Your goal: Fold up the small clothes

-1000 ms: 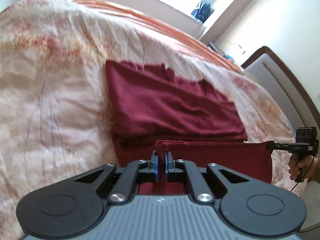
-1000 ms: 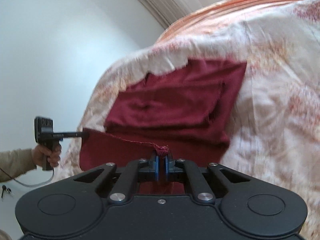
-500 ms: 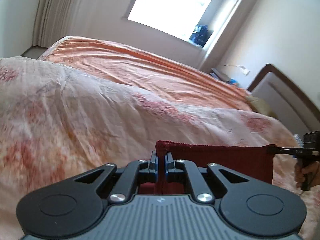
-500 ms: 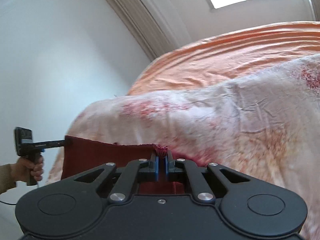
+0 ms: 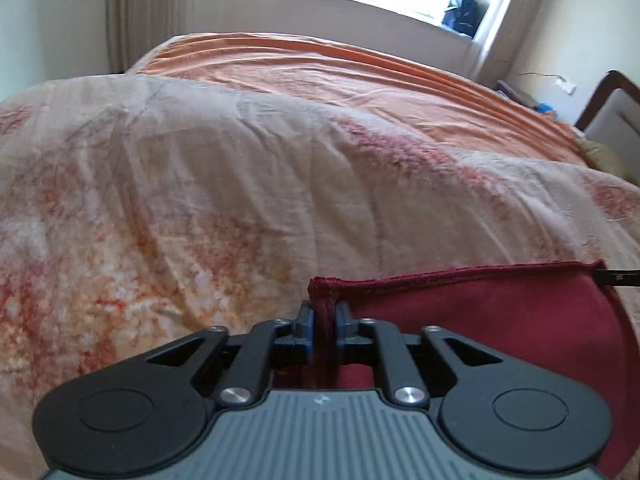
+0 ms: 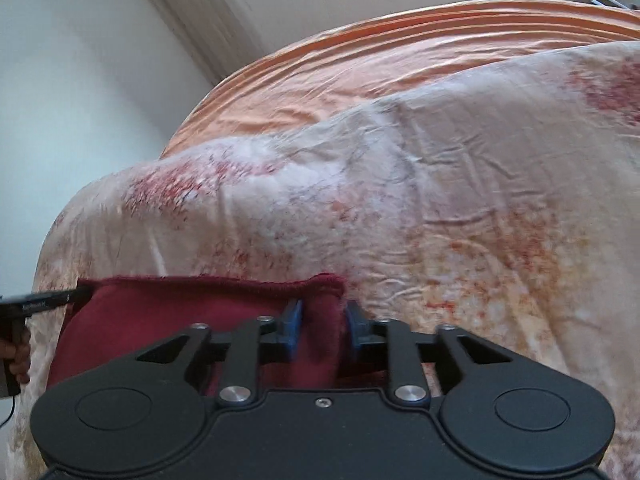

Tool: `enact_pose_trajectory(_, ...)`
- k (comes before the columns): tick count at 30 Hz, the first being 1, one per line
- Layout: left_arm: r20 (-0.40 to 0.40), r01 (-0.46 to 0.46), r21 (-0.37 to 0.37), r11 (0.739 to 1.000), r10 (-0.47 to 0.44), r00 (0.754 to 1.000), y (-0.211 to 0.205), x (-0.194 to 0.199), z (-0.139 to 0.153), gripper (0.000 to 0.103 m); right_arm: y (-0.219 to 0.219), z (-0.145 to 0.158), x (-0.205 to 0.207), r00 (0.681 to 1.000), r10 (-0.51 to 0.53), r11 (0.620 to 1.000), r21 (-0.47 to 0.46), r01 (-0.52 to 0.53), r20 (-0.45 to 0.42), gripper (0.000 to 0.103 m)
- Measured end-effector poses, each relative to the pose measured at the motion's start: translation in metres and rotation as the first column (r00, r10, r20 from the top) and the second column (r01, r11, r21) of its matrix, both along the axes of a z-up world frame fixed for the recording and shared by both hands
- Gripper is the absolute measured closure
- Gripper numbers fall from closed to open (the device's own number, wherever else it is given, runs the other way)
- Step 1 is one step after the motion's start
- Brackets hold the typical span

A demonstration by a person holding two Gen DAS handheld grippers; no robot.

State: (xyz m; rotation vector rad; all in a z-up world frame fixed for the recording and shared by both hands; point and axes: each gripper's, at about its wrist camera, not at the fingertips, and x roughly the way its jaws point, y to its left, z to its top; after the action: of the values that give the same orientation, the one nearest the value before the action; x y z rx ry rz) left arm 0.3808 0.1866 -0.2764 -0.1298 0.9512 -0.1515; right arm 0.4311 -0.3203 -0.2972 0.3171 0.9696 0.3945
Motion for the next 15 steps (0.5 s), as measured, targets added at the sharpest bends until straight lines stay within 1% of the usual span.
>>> enact_pose_trajectory(1, 0.01, -0.019, 0.012, 1.0, 0.018, 1.0, 0.002, -0.003, 0.002, 0.07, -0.005, 0.003, -0.004, 1.0, -0.025, 1.0, 0.0, 0.025, 0.012, 0.057)
enact_pose_trajectory(2, 0.028, -0.039, 0.008, 0.999, 0.039, 0.999, 0.005, -0.007, 0.006, 0.064, -0.011, 0.007, -0.01, 0.998, -0.051, 0.999, 0.005, 0.05, 0.03, 0.056)
enact_pose_trajectory(3, 0.044, -0.058, -0.007, 0.998, 0.059, 0.997, 0.011, -0.012, 0.009, 0.062, -0.017, 0.013, -0.018, 0.996, -0.071, 0.997, 0.009, 0.07, 0.049, 0.056)
enact_pose_trajectory(5, 0.065, -0.077, -0.024, 0.997, 0.078, 0.995, 0.02, -0.03, 0.017, 0.061, -0.026, 0.025, -0.04, 0.994, -0.063, 0.998, 0.021, 0.061, 0.089, 0.056)
enact_pose_trajectory(6, 0.076, -0.085, -0.027, 0.996, 0.086, 0.993, 0.024, -0.044, 0.021, 0.058, -0.029, 0.031, -0.053, 0.993, -0.051, 0.998, 0.032, 0.048, 0.107, 0.049)
enact_pose_trajectory(7, 0.082, -0.091, -0.036, 0.995, 0.094, 0.992, 0.027, -0.058, 0.025, 0.056, -0.032, 0.036, -0.069, 0.993, -0.039, 0.999, 0.039, 0.034, 0.115, 0.045)
enact_pose_trajectory(8, 0.09, -0.093, -0.05, 0.994, 0.097, 0.991, 0.03, -0.079, 0.029, 0.05, -0.035, 0.04, -0.088, 0.992, -0.032, 0.999, 0.041, 0.027, 0.122, 0.04)
enact_pose_trajectory(9, 0.095, -0.091, -0.059, 0.994, 0.096, 0.991, 0.032, -0.096, 0.031, 0.042, -0.038, 0.042, -0.104, 0.992, -0.028, 0.998, 0.051, 0.022, 0.126, 0.038)
enact_pose_trajectory(10, 0.094, -0.087, -0.066, 0.994, 0.093, 0.991, 0.033, -0.114, 0.032, 0.038, -0.039, 0.042, -0.121, 0.993, -0.02, 0.998, 0.069, 0.012, 0.116, 0.037)
enact_pose_trajectory(11, 0.083, -0.079, -0.077, 0.994, 0.085, 0.993, 0.034, -0.135, 0.031, 0.035, -0.04, 0.041, -0.137, 0.995, -0.009, 0.997, 0.078, 0.001, 0.099, 0.037)
enact_pose_trajectory(13, 0.036, -0.053, -0.097, 0.994, 0.057, 0.998, 0.032, -0.158, 0.023, 0.035, -0.04, 0.038, -0.165, 0.997, 0.0, 0.997, 0.08, -0.006, 0.074, 0.037)
enact_pose_trajectory(15, -0.025, -0.024, -0.113, 0.993, 0.022, 0.999, 0.026, -0.176, 0.012, 0.037, -0.039, 0.032, -0.188, 1.0, 0.002, 0.996, 0.088, -0.004, 0.03, 0.037)
